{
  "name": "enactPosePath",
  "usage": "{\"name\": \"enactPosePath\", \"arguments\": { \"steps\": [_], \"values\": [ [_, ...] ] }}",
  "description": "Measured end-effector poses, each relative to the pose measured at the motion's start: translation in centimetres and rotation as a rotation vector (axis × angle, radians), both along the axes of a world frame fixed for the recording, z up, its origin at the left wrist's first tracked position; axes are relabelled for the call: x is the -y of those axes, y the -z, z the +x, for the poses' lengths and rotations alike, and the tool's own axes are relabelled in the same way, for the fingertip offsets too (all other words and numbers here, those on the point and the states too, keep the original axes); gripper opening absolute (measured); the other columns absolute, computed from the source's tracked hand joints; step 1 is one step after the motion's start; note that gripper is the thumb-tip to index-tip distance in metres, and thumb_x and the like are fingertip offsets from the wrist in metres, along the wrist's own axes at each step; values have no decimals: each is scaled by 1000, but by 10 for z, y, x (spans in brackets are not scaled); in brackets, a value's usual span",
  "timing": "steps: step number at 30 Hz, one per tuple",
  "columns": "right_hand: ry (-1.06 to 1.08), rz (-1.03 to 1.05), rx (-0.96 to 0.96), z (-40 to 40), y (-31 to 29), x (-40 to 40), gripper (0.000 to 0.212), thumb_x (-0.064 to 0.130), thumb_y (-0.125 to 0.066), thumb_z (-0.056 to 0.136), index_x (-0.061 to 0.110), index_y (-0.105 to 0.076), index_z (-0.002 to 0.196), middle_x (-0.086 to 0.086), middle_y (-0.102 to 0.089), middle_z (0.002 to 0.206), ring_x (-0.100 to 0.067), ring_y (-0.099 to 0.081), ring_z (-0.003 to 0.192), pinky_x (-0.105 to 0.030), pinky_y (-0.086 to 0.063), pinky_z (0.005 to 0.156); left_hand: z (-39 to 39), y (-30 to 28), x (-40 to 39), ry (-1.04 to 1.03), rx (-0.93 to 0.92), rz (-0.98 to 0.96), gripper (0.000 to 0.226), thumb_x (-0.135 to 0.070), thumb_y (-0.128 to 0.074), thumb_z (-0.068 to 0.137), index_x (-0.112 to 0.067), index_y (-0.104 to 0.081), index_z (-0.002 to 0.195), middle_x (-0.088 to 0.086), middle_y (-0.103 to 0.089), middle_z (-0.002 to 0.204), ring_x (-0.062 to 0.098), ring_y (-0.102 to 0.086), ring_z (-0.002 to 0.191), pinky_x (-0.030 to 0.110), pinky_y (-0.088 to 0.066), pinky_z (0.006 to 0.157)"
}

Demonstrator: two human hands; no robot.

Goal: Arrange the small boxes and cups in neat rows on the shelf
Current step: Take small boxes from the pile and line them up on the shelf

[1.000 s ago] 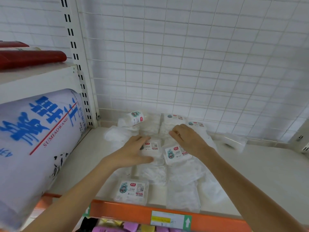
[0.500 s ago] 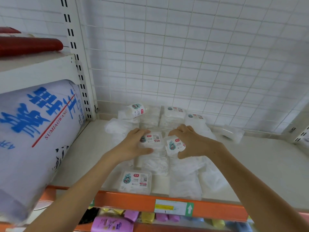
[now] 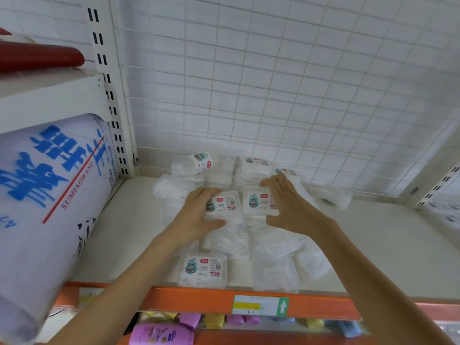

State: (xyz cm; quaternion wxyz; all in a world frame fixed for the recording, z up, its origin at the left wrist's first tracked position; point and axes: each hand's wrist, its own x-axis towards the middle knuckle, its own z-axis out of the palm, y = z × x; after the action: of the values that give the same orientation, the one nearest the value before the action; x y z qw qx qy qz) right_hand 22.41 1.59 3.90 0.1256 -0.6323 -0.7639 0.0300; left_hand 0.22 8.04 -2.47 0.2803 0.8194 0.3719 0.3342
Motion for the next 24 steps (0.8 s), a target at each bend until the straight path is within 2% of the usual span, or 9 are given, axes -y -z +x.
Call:
{"name": "enactPosePath", "arguments": {
  "steps": [2,4,7,10,12,15,21,22,24],
  "values": [
    [24,69,-85,4,-4,12,69,24,-72,75,18,-35,133,9,-22,119,-10,-38,113,-14,-42,81,1,-4,1,-20,62,58,66,-11,-77,70,-24,-44,126,-7,-32,117,7,-29,112,18,-30,99],
    [58,130,-154,11,-10,29,68,32,-73,75,21,-38,132,13,-24,116,-4,-38,109,-14,-44,82,6,-10,6,-35,100,128,68,-8,-78,68,-23,-45,125,-6,-27,118,5,-27,114,9,-25,99],
    [118,221,-220,28,-16,63,69,38,-75,72,25,-41,131,15,-32,114,-2,-36,105,-14,-37,82,21,-28,24,7,98,206,68,-12,-78,69,-19,-45,128,-6,-30,120,3,-26,112,-3,-18,91],
    [169,322,-179,53,-12,111,69,31,-77,71,22,-44,131,14,-36,113,-7,-36,106,-20,-32,88,49,-43,52,112,85,292,70,-16,-79,68,-16,-46,130,-7,-33,119,2,-28,111,-4,-16,93],
    [226,369,-130,74,-3,151,69,25,-79,68,18,-47,129,9,-39,113,-11,-37,104,-24,-35,86,76,-44,76,202,70,319,72,-20,-79,70,-15,-43,133,-9,-31,121,3,-30,115,-3,-17,95],
    [361,403,-116,103,15,218,70,27,-74,62,19,-47,126,-1,-45,112,-13,-40,100,-26,-39,81,123,-33,121,338,74,284,74,-27,-76,71,-16,-39,135,-9,-31,123,2,-31,116,-3,-19,94],
    [679,357,-183,142,50,356,72,26,-75,64,22,-45,130,2,-44,119,-15,-41,109,-30,-45,87,218,5,206,594,40,155,67,-35,-67,64,-11,-47,123,-6,-39,118,8,-41,111,-1,-24,92],
    [739,332,-191,146,55,378,74,24,-77,65,21,-45,132,4,-41,121,-12,-38,111,-30,-43,90,231,11,221,635,33,136,67,-37,-64,63,-12,-47,123,-7,-39,117,7,-41,111,0,-25,92],
    [848,288,-191,151,64,421,76,22,-78,66,21,-43,134,4,-41,125,-9,-34,114,-28,-39,96,255,19,254,712,42,109,67,-42,-60,62,-17,-46,122,-11,-38,116,-6,-39,110,-1,-27,90]
  ]
}}
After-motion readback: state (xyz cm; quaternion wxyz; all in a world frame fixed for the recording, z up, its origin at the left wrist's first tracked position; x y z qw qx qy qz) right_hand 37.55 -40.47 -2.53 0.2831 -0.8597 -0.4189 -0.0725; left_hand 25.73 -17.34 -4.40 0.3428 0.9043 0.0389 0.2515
